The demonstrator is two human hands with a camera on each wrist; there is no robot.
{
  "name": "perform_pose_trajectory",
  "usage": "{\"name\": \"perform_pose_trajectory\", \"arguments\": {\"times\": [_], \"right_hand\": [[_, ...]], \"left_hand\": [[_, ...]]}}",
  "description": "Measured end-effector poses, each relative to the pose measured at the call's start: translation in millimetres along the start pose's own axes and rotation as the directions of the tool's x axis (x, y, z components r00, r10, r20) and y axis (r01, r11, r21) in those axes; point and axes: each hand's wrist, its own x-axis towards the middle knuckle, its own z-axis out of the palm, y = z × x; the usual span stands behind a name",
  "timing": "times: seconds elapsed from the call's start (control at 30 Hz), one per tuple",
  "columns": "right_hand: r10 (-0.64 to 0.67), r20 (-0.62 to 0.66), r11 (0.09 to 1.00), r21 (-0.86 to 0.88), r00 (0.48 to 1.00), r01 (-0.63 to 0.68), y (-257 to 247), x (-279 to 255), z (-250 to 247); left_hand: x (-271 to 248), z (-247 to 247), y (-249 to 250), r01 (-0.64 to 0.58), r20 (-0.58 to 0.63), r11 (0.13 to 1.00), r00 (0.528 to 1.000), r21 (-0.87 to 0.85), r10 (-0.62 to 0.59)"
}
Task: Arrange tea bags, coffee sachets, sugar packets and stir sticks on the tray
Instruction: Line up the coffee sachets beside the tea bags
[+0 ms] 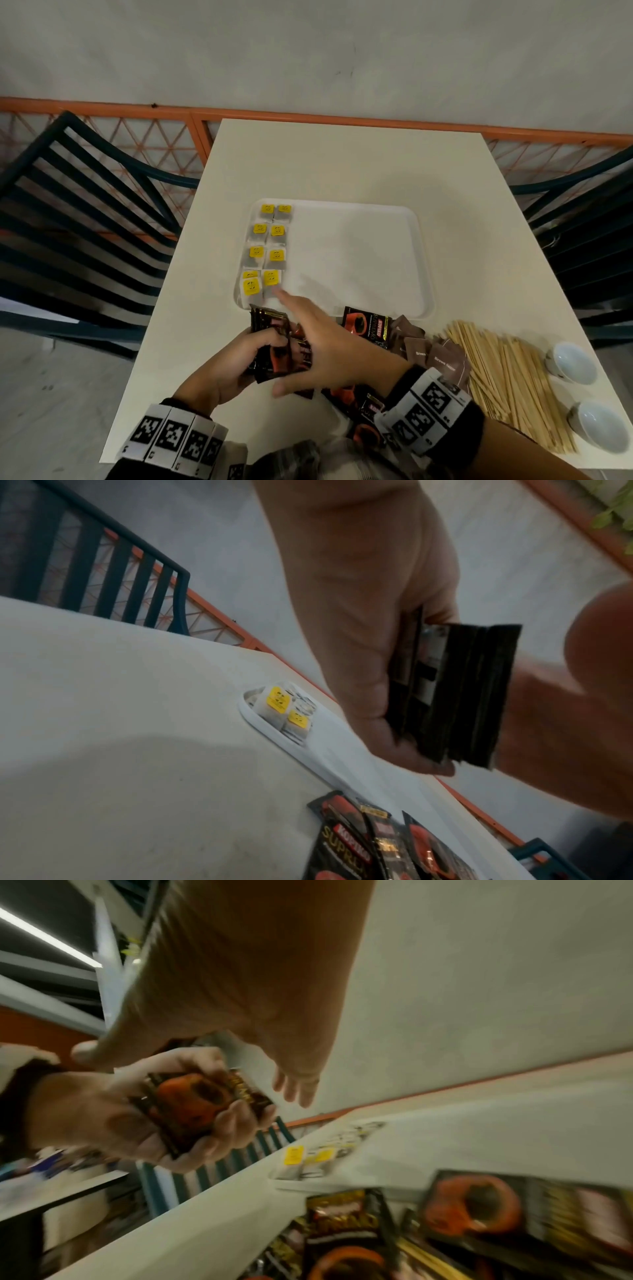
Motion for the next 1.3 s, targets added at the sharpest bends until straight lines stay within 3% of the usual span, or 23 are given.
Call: {"name": "perform_pose_trajectory", "arguments": {"times": [0.1,0.2,0.27,0.33,0.47,0.53,0.6,0.67,0.73,0.8,0.9,1.07,1.17,1.23,1.3], "right_hand": [[0.23,-0.196,0.945,-0.189,0.953,-0.267,37.2,-13.4,-15.5],[0.422,-0.363,0.658,-0.507,0.831,-0.556,78.8,-24.4,-27.5],[0.482,-0.349,0.552,-0.591,0.803,-0.588,95.2,-29.2,-27.9],[0.455,-0.356,0.578,-0.579,0.816,-0.575,103.3,-32.1,-26.2],[0.263,-0.477,0.74,-0.457,0.839,-0.493,98.7,-30.7,-28.7],[0.267,-0.466,0.834,-0.326,0.843,-0.444,88.2,-32.0,-37.2],[0.343,-0.301,0.903,-0.155,0.89,-0.401,75.4,-36.9,-47.2],[0.366,-0.035,0.922,-0.12,0.93,-0.368,60.8,-44.2,-51.4],[0.404,0.158,0.907,-0.2,0.901,-0.371,50.3,-50.9,-43.6],[0.489,0.22,0.853,-0.32,0.844,-0.412,46.6,-53.5,-27.5],[0.538,0.161,0.787,-0.447,0.827,-0.425,54.2,-51.3,-4.5],[0.451,-0.017,0.806,-0.421,0.893,-0.415,64.5,-47.9,10.3],[0.437,-0.054,0.814,-0.402,0.898,-0.42,69.6,-46.8,13.3],[0.431,-0.075,0.809,-0.41,0.899,-0.421,71.0,-45.2,13.9],[0.41,-0.096,0.809,-0.422,0.907,-0.41,71.7,-44.0,12.5]], "left_hand": [[0.8,-6.2,-2.6,-0.036,-0.032,0.997,0.999,-0.068,0.034],[-0.5,-7.4,-7.0,-0.038,-0.043,0.998,0.998,-0.044,0.036],[0.3,-5.8,-10.2,-0.033,-0.053,0.999,0.998,0.038,0.035],[3.1,-5.0,-12.8,-0.03,-0.073,0.995,0.997,0.099,0.037],[6.7,-2.6,-17.2,-0.026,-0.116,0.976,0.992,0.215,0.052],[7.9,-1.4,-18.6,-0.027,-0.128,0.961,0.99,0.277,0.064],[11.5,-1.8,-21.0,-0.026,-0.136,0.943,0.988,0.331,0.075],[16.2,-3.6,-24.5,-0.027,-0.159,0.921,0.983,0.389,0.096],[21.3,-4.7,-28.5,-0.037,-0.183,0.889,0.974,0.456,0.134],[25.9,-2.9,-30.5,-0.044,-0.207,0.842,0.961,0.537,0.183],[35.6,-1.2,-36.7,-0.026,-0.221,0.739,0.947,0.673,0.235],[44.9,10.0,-51.4,0.095,-0.243,0.504,0.941,0.858,0.237],[44.5,23.8,-52.9,0.155,-0.252,0.322,0.924,0.934,0.288],[45.2,29.1,-53.6,0.16,-0.244,0.276,0.92,0.948,0.305],[47.3,28.1,-55.3,0.135,-0.225,0.299,0.93,0.945,0.29]]}}
